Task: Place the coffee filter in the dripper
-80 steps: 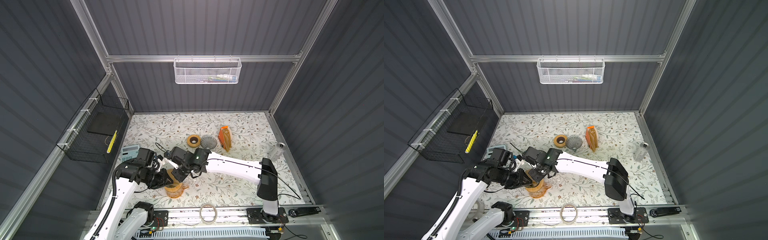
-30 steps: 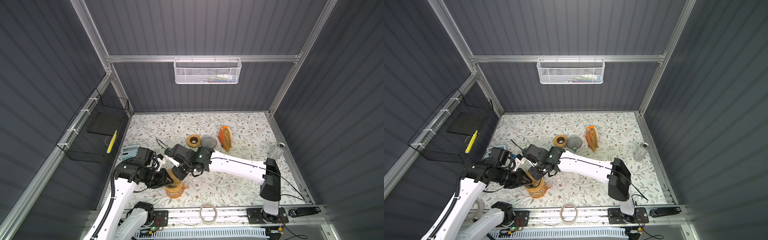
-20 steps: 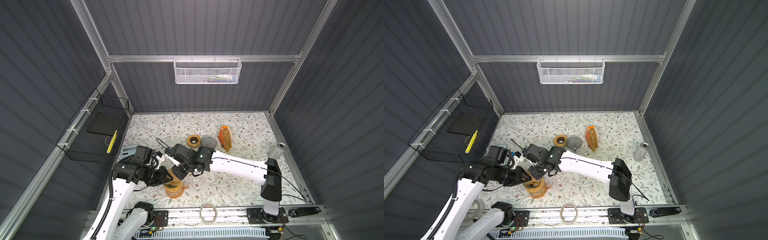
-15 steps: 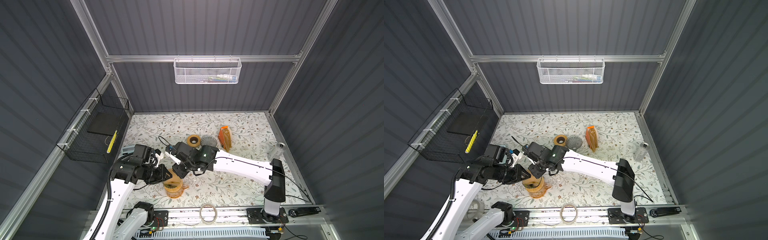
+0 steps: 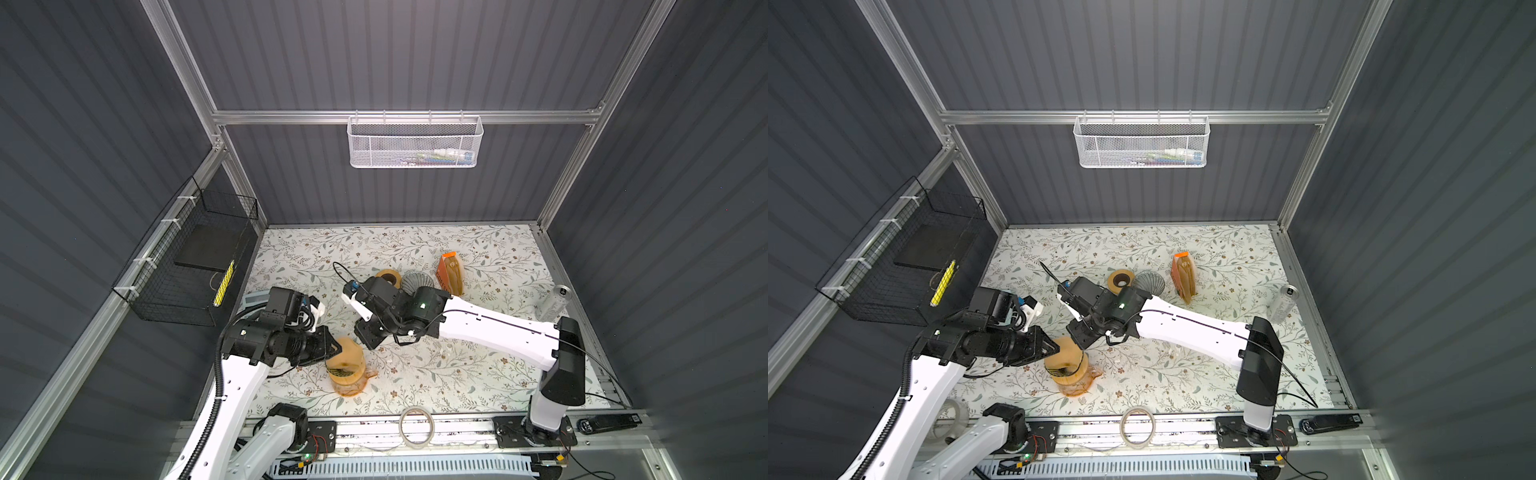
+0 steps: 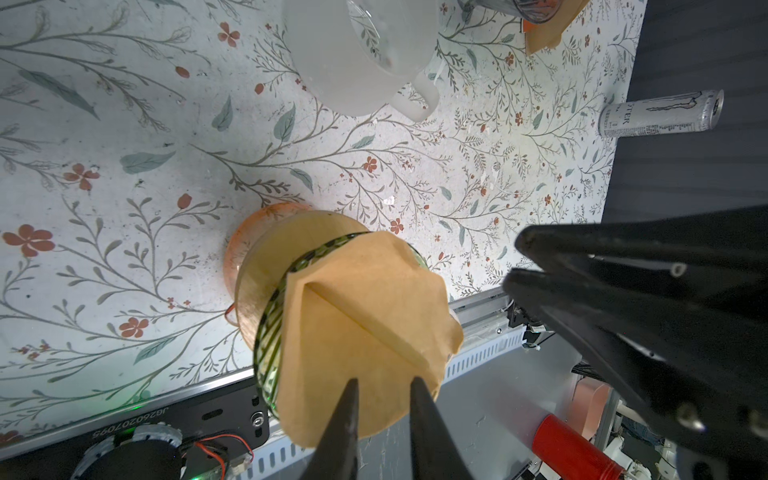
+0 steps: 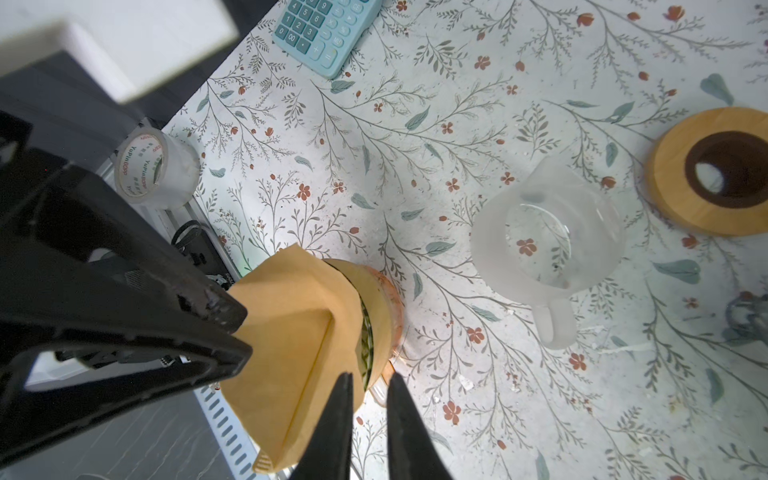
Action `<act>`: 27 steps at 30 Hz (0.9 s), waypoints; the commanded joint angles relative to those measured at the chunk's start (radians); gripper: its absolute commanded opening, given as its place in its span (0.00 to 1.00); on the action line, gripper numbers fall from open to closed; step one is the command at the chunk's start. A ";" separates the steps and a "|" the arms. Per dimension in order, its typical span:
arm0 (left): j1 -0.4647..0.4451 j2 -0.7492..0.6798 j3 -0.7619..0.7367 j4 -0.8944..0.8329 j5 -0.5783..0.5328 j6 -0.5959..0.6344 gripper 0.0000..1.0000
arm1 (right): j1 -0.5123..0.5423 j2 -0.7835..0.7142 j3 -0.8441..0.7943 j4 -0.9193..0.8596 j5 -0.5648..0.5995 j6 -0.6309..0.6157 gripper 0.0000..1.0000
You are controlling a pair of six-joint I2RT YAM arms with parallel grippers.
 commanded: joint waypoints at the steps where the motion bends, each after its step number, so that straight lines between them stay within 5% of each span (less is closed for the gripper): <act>1: 0.000 -0.005 -0.016 -0.044 -0.025 0.025 0.23 | 0.002 0.022 -0.009 0.019 -0.036 0.007 0.18; 17: 0.000 -0.052 -0.046 -0.064 -0.063 0.026 0.22 | 0.001 0.073 0.006 0.022 -0.064 0.014 0.23; 27: 0.000 -0.058 -0.084 -0.052 -0.057 0.021 0.22 | 0.001 0.099 0.002 0.023 -0.068 0.013 0.17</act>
